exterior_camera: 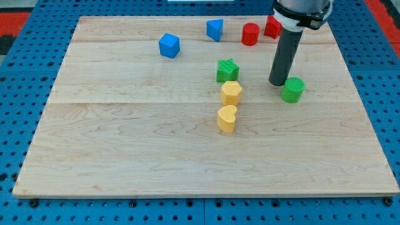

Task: Push green circle towards the bottom right

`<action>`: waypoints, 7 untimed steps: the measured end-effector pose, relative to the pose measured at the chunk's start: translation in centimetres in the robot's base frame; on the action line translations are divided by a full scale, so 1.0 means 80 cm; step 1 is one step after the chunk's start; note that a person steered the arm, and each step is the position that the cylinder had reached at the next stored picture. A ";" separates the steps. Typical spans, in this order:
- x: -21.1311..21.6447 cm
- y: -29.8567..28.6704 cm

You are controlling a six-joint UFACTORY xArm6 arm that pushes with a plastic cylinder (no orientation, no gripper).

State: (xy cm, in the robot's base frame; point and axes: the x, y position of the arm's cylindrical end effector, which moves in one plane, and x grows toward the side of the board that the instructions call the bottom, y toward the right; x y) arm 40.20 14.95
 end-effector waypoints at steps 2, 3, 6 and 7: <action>0.113 0.011; 0.063 -0.004; 0.081 0.068; 0.130 0.073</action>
State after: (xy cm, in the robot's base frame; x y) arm 50.60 20.77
